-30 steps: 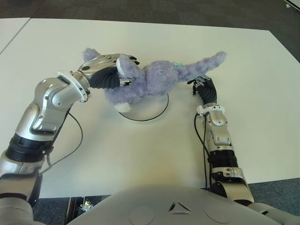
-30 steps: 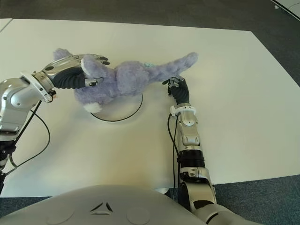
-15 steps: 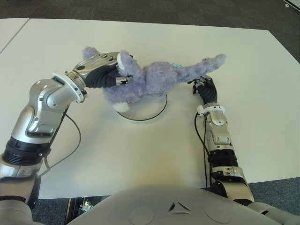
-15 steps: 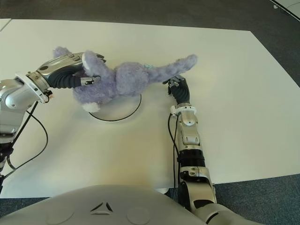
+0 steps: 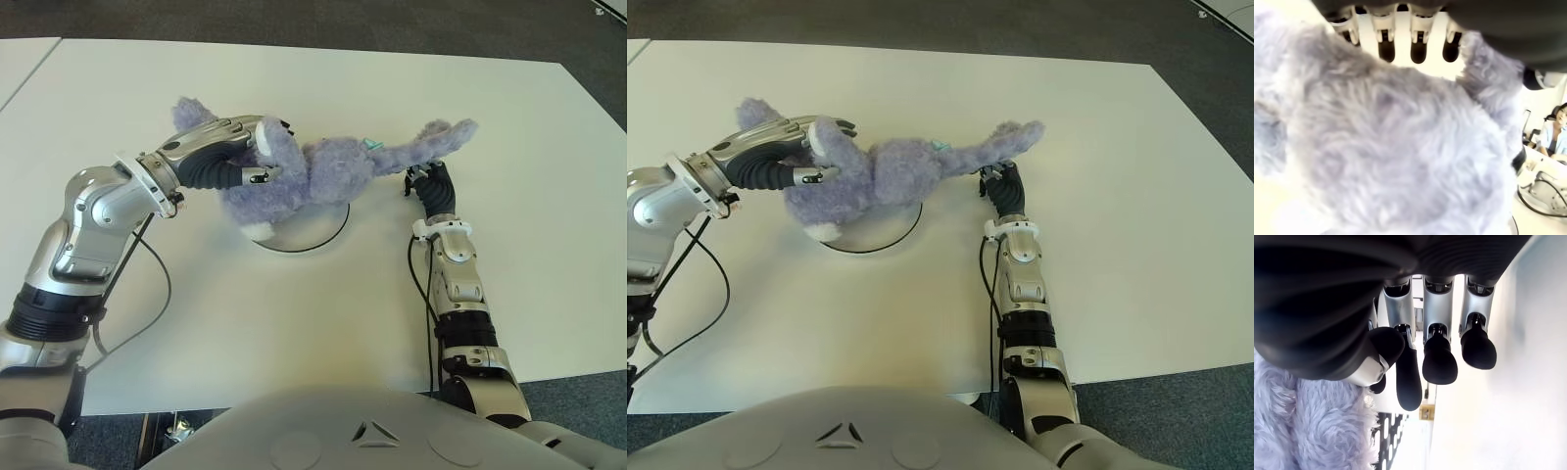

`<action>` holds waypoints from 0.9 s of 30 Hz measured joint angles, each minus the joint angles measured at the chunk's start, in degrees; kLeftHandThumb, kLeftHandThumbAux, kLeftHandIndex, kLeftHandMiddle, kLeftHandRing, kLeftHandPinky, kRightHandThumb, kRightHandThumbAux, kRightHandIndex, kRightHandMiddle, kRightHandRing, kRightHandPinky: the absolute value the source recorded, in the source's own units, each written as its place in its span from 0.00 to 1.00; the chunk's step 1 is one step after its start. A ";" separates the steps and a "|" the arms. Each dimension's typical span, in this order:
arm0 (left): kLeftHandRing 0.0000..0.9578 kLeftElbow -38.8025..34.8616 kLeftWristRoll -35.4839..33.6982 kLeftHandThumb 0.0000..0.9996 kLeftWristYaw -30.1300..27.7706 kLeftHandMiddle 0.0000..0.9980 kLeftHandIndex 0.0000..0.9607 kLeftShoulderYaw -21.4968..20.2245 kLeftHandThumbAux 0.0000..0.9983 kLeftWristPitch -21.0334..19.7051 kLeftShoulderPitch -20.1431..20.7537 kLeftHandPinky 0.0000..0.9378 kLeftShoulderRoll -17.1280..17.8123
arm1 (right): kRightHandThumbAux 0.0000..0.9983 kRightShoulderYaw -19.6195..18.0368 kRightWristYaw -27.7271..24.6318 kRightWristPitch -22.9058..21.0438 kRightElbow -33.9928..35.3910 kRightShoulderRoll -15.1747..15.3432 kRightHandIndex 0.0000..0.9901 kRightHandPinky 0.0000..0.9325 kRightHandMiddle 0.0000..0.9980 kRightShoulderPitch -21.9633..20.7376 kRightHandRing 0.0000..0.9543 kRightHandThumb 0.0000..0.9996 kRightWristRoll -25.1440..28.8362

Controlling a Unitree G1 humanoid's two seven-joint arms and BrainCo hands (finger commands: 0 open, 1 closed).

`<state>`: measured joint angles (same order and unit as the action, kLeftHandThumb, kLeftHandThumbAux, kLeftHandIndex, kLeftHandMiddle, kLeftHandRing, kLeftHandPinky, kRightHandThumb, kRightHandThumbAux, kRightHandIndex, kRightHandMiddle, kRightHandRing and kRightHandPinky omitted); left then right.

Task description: Put the doll into the plate.

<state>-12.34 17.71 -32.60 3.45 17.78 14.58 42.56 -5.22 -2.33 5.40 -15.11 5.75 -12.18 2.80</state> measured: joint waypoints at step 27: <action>0.00 19.31 -27.94 0.58 -18.83 0.00 0.00 0.50 0.20 14.62 9.20 0.00 -0.05 | 0.67 -0.29 -0.58 1.09 -1.43 -0.01 0.43 0.80 0.53 -0.82 0.79 0.85 0.70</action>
<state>6.97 -10.24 -51.43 3.95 32.41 23.78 42.52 -5.50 -2.91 6.49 -16.54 5.73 -13.00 3.50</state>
